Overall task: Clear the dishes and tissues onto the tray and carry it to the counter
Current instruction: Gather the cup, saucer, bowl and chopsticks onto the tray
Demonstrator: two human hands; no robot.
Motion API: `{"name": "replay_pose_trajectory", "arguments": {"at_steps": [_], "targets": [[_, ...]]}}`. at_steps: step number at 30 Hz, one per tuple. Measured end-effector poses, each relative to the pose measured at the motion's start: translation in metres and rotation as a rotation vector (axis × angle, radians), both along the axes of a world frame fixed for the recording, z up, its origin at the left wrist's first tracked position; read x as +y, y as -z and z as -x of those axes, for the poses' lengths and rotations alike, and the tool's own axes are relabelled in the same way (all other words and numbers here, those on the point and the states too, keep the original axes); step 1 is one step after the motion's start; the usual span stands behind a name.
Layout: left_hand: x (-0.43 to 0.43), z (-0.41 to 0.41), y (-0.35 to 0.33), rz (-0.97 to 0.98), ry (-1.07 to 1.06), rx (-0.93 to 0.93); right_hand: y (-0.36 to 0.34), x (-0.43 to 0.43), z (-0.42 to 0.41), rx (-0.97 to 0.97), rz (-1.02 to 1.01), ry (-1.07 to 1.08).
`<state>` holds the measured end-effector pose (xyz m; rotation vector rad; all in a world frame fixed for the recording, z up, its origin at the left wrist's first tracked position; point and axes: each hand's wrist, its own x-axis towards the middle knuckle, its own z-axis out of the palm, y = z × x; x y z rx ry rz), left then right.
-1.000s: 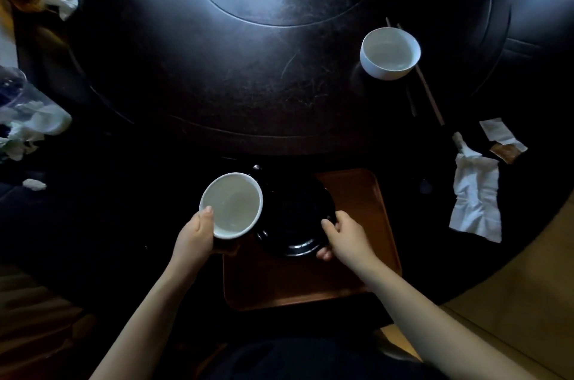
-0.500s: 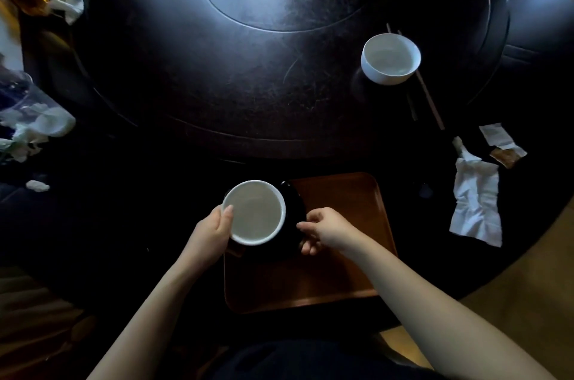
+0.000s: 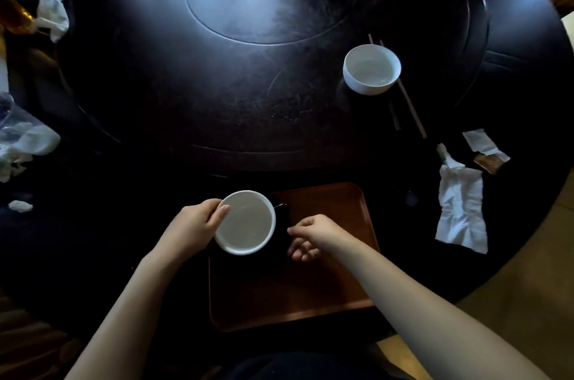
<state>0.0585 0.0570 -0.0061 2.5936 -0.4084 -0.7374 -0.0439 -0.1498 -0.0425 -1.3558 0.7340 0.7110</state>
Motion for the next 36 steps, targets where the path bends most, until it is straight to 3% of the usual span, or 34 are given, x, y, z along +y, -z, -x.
{"name": "replay_pose_trajectory", "arguments": {"at_steps": [5,8,11,14,17,20,26,36], "targets": [[-0.029,-0.017,-0.022,-0.079,0.038,-0.226,-0.021,-0.038,-0.005,-0.036,-0.058,-0.036],[-0.063,-0.035,-0.032,0.008,0.074,-0.203,-0.039,-0.08,-0.015,-0.205,0.25,0.033],[-0.111,-0.057,-0.031,0.15,0.052,-0.05,-0.055,-0.134,-0.028,-0.341,0.66,0.15],[-0.175,-0.074,-0.027,0.283,0.029,0.122,-0.062,-0.184,-0.046,-0.263,0.979,0.179],[-0.24,-0.084,-0.027,0.399,-0.035,0.277,-0.063,-0.218,-0.066,-0.168,1.119,0.116],[-0.289,-0.092,-0.027,0.477,-0.146,0.399,-0.059,-0.233,-0.084,-0.12,1.172,0.042],[-0.334,-0.099,-0.018,0.457,-0.266,0.448,-0.042,-0.246,-0.103,-0.108,1.175,-0.049],[-0.357,-0.104,-0.003,0.526,-0.429,0.374,-0.037,-0.265,-0.117,-0.151,1.149,-0.172]]}}
